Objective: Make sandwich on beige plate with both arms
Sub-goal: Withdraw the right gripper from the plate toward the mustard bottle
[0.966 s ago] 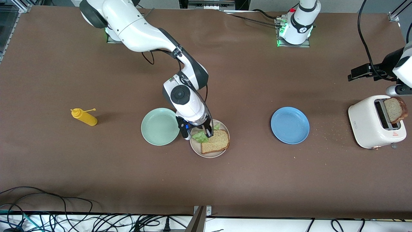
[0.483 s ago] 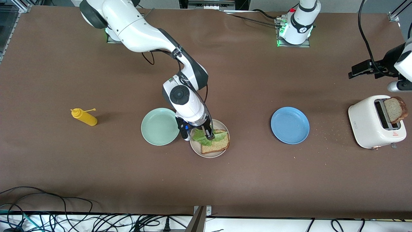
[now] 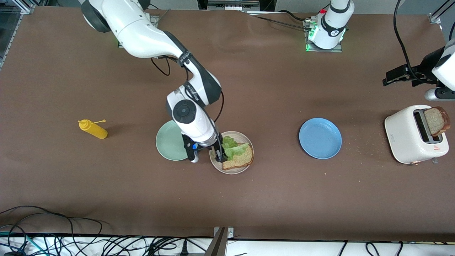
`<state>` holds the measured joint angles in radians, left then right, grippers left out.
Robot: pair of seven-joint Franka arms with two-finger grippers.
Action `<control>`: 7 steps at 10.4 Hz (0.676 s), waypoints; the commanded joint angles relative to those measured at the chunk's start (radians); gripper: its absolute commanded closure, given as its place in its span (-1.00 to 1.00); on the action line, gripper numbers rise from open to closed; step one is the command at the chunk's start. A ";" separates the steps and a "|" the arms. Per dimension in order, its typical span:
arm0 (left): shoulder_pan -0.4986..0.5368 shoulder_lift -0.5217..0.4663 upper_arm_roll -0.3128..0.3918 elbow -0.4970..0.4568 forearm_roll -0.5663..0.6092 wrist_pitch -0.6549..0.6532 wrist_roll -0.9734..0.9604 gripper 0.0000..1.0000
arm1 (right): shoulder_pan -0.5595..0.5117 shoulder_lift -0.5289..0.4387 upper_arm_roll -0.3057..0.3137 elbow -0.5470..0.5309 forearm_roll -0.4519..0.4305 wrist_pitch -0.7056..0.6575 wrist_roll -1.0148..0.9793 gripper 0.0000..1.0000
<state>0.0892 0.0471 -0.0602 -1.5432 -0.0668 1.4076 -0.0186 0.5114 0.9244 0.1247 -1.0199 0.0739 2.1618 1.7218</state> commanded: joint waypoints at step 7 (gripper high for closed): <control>-0.008 -0.024 0.005 0.003 -0.013 -0.022 -0.001 -1.00 | -0.359 -0.370 0.029 -0.011 0.064 -0.767 -1.016 -0.62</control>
<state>0.0862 0.0335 -0.0600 -1.5429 -0.0668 1.3984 -0.0186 0.2117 0.6098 0.1424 -0.9981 0.1346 1.4681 0.8750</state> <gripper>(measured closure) 0.000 0.189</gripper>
